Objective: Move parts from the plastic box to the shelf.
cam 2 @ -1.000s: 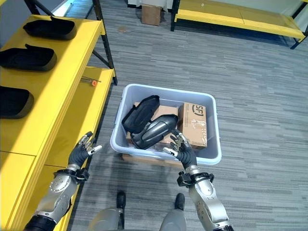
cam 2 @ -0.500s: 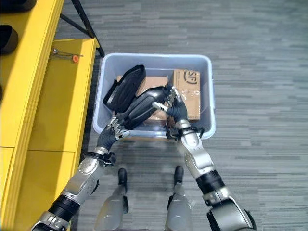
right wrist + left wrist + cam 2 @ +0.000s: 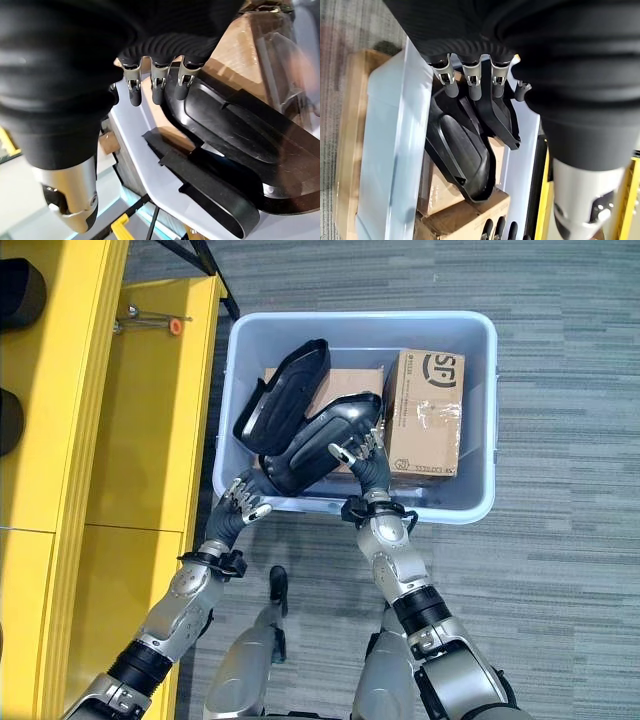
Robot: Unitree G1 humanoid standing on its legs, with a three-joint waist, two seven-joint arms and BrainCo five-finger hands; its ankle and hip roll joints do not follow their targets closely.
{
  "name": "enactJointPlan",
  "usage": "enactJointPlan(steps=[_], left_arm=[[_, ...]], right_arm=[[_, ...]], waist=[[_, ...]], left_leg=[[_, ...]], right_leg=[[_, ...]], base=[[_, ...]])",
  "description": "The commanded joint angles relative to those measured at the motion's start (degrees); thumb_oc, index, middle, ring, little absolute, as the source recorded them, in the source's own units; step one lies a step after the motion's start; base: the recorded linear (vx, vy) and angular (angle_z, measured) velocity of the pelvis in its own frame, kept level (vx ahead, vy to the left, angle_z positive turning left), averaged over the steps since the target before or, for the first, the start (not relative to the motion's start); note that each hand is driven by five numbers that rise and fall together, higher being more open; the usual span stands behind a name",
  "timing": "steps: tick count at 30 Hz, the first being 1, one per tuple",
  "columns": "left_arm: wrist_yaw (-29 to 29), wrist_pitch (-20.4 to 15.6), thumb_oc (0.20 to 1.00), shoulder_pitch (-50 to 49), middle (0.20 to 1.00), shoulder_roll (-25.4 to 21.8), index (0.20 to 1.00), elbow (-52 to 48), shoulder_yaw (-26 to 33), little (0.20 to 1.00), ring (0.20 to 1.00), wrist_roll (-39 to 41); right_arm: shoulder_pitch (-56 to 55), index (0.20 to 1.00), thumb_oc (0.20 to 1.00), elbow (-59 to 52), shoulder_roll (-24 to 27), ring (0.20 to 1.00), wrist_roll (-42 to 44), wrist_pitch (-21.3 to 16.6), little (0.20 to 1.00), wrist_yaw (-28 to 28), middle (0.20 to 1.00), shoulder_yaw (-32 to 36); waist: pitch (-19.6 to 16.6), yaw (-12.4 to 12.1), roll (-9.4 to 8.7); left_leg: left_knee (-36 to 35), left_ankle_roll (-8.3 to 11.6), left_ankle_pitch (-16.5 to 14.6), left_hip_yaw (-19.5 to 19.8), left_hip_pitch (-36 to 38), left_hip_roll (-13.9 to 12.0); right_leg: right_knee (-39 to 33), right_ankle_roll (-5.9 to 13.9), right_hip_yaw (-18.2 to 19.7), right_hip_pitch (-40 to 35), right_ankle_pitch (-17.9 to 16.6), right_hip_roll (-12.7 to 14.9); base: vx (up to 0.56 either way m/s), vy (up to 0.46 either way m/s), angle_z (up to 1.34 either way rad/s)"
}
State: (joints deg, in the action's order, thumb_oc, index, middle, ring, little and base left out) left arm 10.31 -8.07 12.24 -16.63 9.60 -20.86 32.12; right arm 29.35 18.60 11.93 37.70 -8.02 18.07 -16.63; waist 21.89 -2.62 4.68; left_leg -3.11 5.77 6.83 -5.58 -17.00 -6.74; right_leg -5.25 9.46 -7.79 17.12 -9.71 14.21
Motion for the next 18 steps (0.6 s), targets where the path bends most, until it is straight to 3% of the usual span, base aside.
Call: enactJointPlan(steps=[1,18], left_arm=[[0.57,-3.03,1.0,0.78,1.0,-2.72,1.0,-3.89,-0.26,1.0,1.0,0.23],[2.83,-2.5,1.0,0.96,1.0,-2.75,1.0,-5.35,-1.13,1.0,1.0,-0.41]], right_arm=[[3.45,1.0,1.0,-2.14,-2.21,1.0,1.88,-3.95,1.0,0.26,1.0,0.78],[1.16,1.0,1.0,-1.9,-6.12,1.0,2.96,-3.89,1.0,3.18,1.0,-1.83]], waist=[[0.46,0.08,-2.13],[2.06,0.54,-1.49]], left_leg=[[3.01,-0.63,0.16,-0.73,-0.17,-2.64],[3.04,-1.01,-0.24,-0.75,-0.38,-1.97]], right_leg=[[4.78,0.83,2.56,-0.6,-1.19,4.21],[5.15,0.52,2.78,-0.06,-0.76,4.4]], base=[[0.0,0.0,0.0],[0.0,0.0,0.0]])
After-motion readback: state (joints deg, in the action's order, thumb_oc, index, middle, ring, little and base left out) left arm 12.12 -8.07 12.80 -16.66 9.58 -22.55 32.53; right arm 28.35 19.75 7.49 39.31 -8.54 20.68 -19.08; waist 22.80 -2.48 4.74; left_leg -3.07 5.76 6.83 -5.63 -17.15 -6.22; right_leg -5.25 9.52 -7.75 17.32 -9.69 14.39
